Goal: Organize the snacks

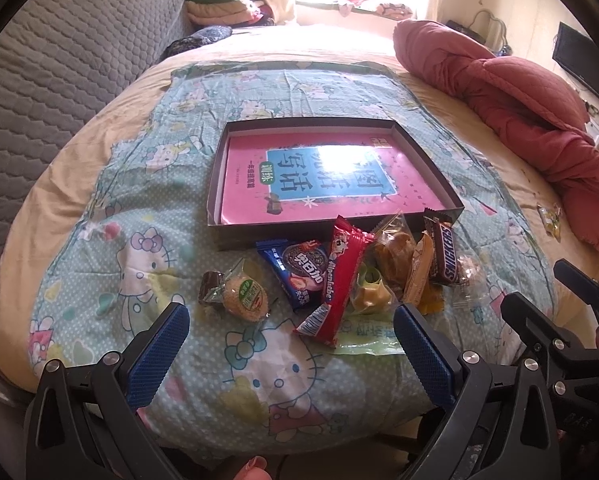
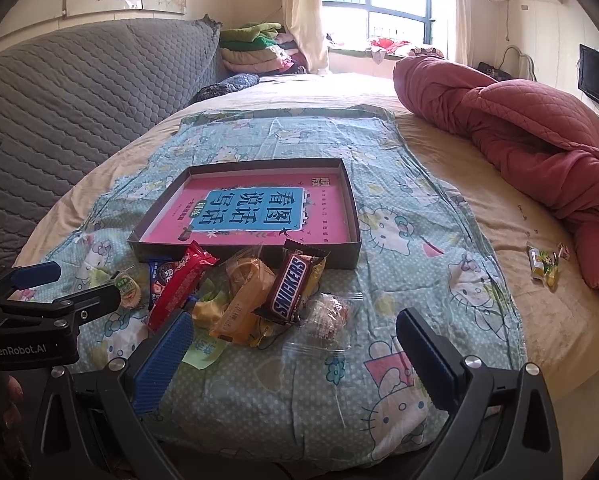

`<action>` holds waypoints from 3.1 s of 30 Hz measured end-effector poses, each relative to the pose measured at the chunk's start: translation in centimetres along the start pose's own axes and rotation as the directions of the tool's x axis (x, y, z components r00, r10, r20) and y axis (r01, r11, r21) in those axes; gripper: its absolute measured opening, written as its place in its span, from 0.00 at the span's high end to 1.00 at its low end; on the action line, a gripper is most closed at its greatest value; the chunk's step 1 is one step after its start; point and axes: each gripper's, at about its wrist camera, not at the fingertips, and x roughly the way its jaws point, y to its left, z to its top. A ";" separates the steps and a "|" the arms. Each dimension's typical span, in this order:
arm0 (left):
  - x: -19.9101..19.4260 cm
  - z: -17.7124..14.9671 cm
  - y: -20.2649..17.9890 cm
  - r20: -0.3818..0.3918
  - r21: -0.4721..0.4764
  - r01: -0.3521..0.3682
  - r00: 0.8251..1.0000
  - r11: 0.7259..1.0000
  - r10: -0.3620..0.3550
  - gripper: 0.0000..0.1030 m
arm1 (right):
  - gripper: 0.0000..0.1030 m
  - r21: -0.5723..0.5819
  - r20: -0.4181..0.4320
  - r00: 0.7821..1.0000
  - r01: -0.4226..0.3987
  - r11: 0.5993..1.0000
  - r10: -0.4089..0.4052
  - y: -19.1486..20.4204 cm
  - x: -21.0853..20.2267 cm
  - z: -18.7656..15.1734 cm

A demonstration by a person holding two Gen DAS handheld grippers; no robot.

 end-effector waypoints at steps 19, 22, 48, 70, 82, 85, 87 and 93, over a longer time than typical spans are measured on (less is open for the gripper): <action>0.1 0.0 -0.2 0.002 0.007 -0.006 1.000 1.000 0.006 0.01 | 0.01 0.012 0.002 1.000 -0.015 1.000 0.015 -0.2 0.0 -0.1; 0.1 0.0 -0.2 -0.001 0.004 -0.005 1.000 1.000 0.005 0.01 | 0.01 0.017 0.002 1.000 -0.018 1.000 0.018 -0.4 0.0 -0.1; 1.3 -0.2 2.2 -0.030 -0.058 -0.014 0.999 0.998 0.013 0.01 | 0.01 0.017 -0.013 0.999 -0.042 0.999 0.042 -0.2 1.3 0.3; 3.6 -0.5 6.4 -0.110 -0.153 -0.032 0.994 0.988 0.015 0.01 | 0.01 0.010 -0.010 0.996 -0.086 0.996 0.086 0.9 2.7 1.5; 6.2 -0.9 7.4 -0.172 -0.193 0.014 0.984 0.981 -0.048 0.01 | 0.01 0.030 -0.035 0.996 -0.080 0.996 0.081 0.6 3.7 1.5; 6.7 -0.9 6.9 -0.179 -0.183 0.022 0.982 0.983 -0.055 0.01 | 0.01 0.032 -0.046 0.996 -0.077 0.997 0.078 0.5 4.2 1.5; 6.8 -0.8 6.5 -0.178 -0.172 0.025 0.983 0.985 -0.056 0.01 | 0.01 0.041 -0.058 0.996 -0.072 0.997 0.075 0.3 4.6 1.5; 7.6 -0.4 5.7 -0.177 -0.165 0.044 0.981 0.985 -0.074 0.01 | 0.01 0.077 -0.095 0.992 -0.081 0.994 0.088 -0.6 6.2 1.3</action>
